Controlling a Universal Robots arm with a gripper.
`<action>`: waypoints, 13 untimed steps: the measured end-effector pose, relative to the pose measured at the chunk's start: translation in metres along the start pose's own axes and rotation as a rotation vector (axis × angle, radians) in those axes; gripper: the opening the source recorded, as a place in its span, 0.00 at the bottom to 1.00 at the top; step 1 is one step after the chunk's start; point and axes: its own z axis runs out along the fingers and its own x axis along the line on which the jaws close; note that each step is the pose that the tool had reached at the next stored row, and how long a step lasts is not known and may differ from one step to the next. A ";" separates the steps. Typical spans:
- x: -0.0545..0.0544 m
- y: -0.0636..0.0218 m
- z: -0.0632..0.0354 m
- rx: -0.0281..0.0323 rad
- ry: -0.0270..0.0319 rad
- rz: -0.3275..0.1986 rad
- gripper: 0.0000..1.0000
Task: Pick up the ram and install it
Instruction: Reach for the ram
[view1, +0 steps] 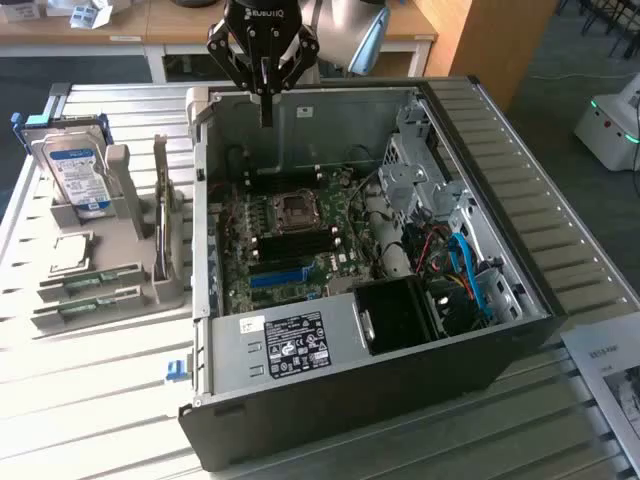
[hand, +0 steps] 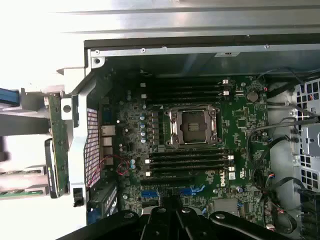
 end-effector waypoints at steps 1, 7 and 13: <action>0.000 0.0000 0.0000 0.0000 0.0000 0.000 0.10; 0.001 -0.0001 0.0000 0.0000 0.0000 0.000 0.10; 0.003 -0.0002 -0.0001 0.0000 0.0000 0.000 0.10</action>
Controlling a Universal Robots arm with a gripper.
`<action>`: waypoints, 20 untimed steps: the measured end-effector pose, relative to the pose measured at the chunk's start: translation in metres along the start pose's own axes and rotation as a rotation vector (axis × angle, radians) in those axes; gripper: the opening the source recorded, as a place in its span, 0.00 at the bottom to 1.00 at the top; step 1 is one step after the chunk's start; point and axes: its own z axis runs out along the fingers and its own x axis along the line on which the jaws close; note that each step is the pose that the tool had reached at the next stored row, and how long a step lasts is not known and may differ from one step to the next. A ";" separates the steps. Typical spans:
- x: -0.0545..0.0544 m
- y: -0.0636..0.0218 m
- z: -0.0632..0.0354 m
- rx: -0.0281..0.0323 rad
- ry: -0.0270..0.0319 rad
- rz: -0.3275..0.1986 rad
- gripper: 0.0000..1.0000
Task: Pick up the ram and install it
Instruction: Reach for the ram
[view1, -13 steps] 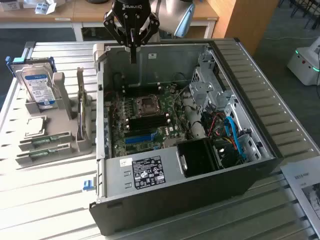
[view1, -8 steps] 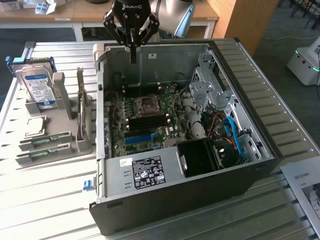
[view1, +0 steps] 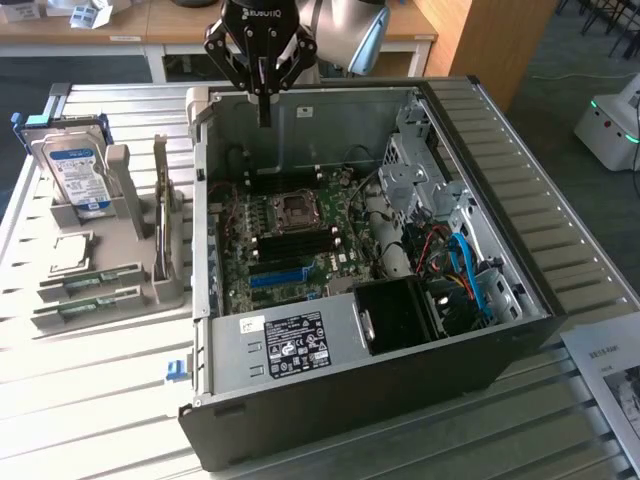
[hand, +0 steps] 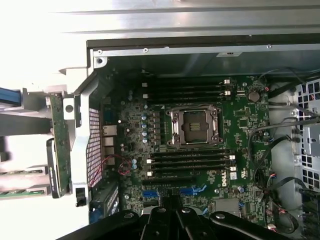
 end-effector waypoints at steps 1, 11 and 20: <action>0.001 0.0000 0.0000 0.0000 0.0000 0.000 0.10; 0.008 -0.0006 -0.0002 0.0000 0.0000 0.000 0.10; 0.014 -0.0010 -0.0003 0.0000 0.0000 0.000 0.10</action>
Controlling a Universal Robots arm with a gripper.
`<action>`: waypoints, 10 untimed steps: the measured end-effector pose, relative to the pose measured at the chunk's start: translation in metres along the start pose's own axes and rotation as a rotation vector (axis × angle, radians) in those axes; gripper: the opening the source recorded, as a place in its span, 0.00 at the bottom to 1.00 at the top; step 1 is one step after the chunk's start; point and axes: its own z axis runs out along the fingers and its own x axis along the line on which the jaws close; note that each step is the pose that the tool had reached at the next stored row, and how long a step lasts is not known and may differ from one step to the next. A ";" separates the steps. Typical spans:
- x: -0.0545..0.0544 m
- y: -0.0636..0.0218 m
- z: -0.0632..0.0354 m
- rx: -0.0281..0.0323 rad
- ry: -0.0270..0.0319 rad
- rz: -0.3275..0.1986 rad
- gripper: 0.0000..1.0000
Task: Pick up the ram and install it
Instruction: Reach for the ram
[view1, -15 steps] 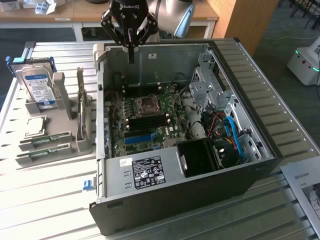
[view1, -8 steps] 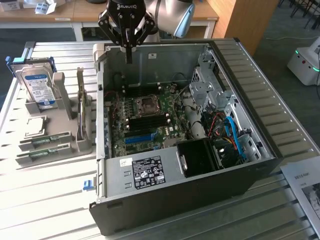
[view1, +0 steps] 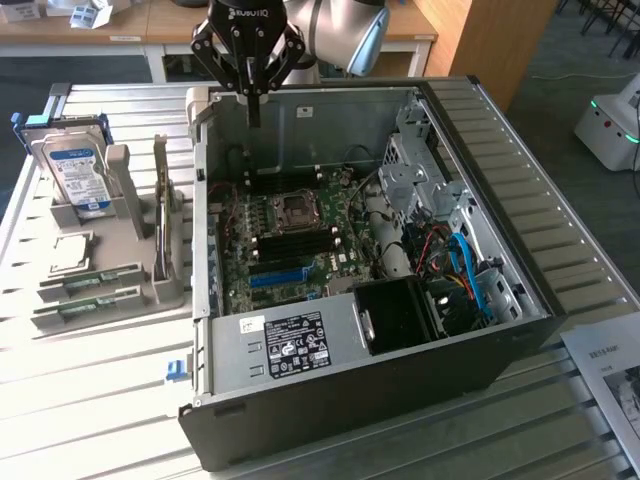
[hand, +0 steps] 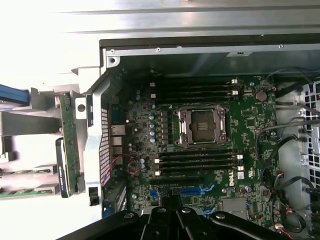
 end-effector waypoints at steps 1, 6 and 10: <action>0.001 0.0000 0.0000 0.0000 0.0000 0.000 0.10; 0.004 -0.0003 -0.0001 0.0000 0.0000 0.000 0.10; 0.007 -0.0005 -0.0001 -0.0001 0.0000 0.000 0.10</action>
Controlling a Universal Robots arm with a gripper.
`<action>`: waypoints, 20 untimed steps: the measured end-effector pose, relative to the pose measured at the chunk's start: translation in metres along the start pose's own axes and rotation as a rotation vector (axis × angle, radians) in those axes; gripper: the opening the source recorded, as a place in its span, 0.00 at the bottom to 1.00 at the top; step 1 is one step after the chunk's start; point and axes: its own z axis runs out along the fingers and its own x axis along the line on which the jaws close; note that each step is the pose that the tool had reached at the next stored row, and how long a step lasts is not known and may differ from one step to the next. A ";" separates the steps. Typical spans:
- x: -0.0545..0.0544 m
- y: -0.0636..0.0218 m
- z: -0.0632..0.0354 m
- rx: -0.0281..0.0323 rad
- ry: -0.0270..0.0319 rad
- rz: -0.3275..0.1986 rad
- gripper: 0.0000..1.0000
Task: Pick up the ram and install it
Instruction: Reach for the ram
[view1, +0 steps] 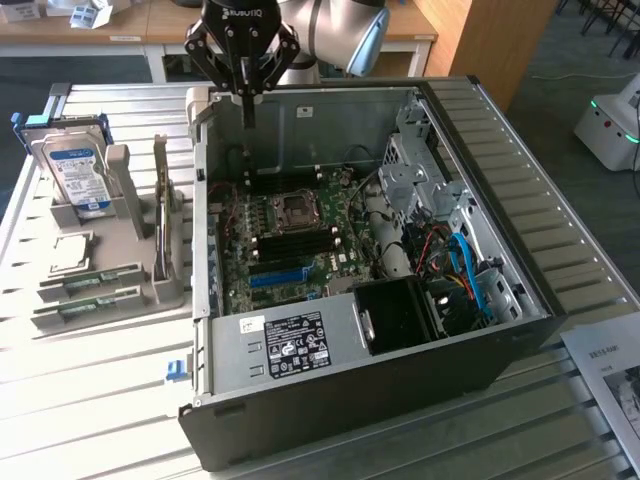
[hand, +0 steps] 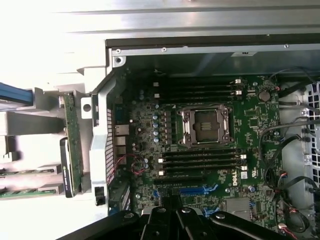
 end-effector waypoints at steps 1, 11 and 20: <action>0.001 -0.0001 -0.0001 0.0001 0.0000 0.000 0.10; 0.010 -0.0008 -0.0003 0.0001 0.0000 0.000 0.10; 0.020 -0.0015 -0.0006 0.0001 0.0004 0.000 0.10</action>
